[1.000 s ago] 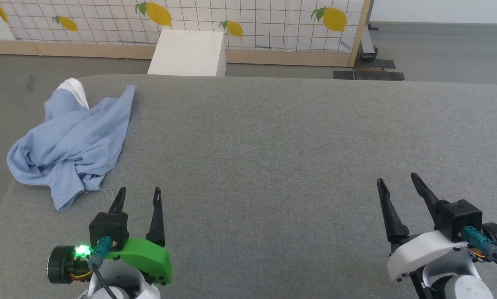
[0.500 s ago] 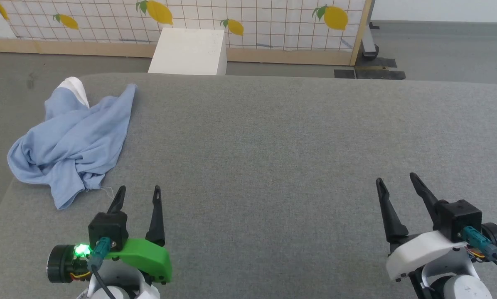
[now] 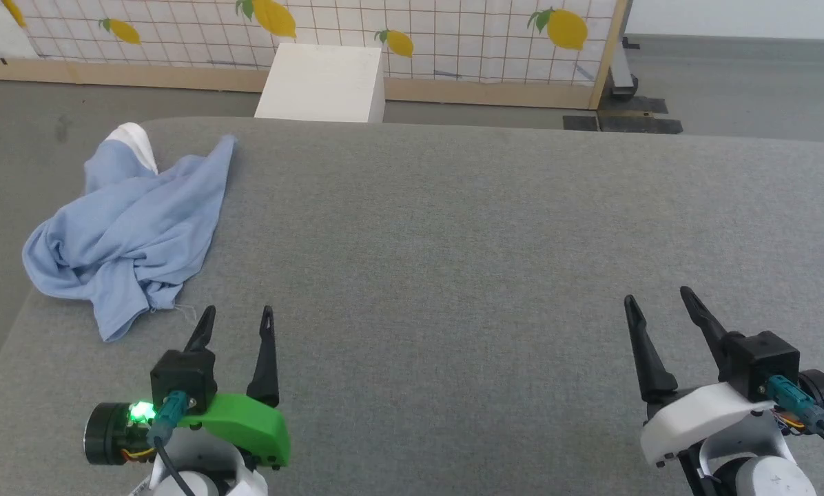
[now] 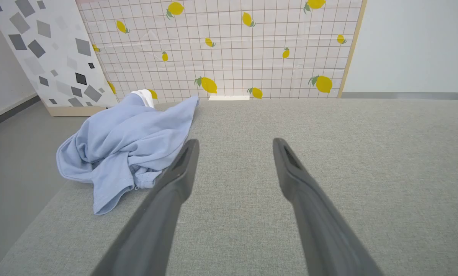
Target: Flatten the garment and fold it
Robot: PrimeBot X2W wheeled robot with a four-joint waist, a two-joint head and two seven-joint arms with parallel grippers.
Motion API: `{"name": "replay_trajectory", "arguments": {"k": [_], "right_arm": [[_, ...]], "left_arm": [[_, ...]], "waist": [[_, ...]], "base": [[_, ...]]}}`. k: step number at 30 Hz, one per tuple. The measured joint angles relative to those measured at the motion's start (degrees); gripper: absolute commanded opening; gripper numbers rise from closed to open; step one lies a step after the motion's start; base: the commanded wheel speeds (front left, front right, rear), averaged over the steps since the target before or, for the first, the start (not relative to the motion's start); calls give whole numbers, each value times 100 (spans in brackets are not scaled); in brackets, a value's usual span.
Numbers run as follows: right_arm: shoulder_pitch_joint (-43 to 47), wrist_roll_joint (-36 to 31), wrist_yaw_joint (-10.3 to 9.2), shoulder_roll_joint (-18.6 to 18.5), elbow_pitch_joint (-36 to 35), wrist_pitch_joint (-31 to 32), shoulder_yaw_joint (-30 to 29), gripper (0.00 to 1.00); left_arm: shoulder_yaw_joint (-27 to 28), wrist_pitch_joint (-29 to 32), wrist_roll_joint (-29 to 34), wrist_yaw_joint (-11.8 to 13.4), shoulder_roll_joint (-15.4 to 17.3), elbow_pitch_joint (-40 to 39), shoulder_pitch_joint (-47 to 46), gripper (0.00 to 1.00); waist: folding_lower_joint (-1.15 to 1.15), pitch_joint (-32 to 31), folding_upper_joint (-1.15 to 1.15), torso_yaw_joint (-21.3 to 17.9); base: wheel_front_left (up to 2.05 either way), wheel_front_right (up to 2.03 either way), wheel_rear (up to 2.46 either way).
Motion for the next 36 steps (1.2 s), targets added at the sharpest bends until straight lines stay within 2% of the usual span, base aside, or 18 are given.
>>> {"name": "replay_trajectory", "arguments": {"k": [14, 36], "right_arm": [[94, 54, 0, 0, -18, 5, 126, 100], [387, 376, 0, 11, -58, 105, 412, 100]], "left_arm": [[-52, 8, -107, 79, 133, 92, -87, 100], [-269, 8, -130, 147, 409, 227, -187, 100]], "waist": [[0, -56, 0, 538], [0, -176, 0, 2047]], "base": [[0, 0, 0], [0, 0, 0]]}}
